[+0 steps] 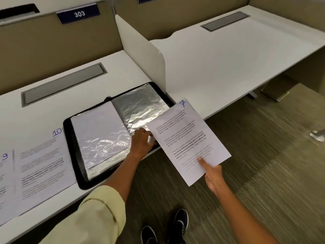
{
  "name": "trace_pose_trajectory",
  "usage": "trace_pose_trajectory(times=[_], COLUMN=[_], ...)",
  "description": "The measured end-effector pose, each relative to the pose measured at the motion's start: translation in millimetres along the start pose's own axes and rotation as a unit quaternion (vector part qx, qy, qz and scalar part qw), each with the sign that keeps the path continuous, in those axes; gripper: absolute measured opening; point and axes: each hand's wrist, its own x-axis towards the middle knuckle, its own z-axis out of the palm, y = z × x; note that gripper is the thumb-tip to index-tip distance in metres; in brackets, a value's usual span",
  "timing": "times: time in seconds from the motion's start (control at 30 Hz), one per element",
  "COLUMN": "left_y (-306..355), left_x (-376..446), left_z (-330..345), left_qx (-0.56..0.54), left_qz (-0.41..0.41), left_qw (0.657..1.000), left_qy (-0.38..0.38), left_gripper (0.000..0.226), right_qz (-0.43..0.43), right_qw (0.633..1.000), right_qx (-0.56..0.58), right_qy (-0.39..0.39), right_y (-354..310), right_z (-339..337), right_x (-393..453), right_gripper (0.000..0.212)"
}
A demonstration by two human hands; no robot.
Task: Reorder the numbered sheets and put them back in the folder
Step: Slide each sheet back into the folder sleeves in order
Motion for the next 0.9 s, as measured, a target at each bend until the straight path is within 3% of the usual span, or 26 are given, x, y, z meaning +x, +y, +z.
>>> trace_pose_trajectory(times=[0.17, 0.3, 0.43, 0.5, 0.6, 0.7, 0.9], left_y=[3, 11, 9, 8, 10, 9, 9], left_x=[5, 5, 8, 9, 7, 7, 8], left_z=[-12, -22, -22, -20, -19, -19, -22], left_qx=[-0.028, -0.059, -0.078, -0.101, -0.138, -0.173, -0.254], left_qz=[0.029, -0.014, -0.045, -0.069, -0.113, -0.154, -0.213], left_qw=[0.999, 0.998, 0.995, 0.992, 0.984, 0.973, 0.942], left_qy=[-0.032, -0.037, -0.032, -0.026, -0.009, 0.016, 0.056], left_gripper=[0.012, 0.015, 0.018, 0.017, 0.014, 0.010, 0.028], right_qz=[0.001, -0.007, -0.013, -0.021, -0.026, -0.032, -0.032], right_qw=[1.000, 1.000, 0.999, 0.999, 0.998, 0.998, 0.997], right_qx=[0.012, 0.025, 0.032, 0.036, 0.050, 0.052, 0.060], right_qy=[0.004, 0.015, 0.006, 0.015, 0.022, 0.028, 0.042], right_y=[-1, -4, -11, -12, -12, -10, -6], right_z=[-10, -16, -19, -21, -26, -30, -32], right_x=[-2, -4, -11, -14, -17, -22, -30], right_gripper=[0.040, 0.044, 0.072, 0.057, 0.065, 0.056, 0.052])
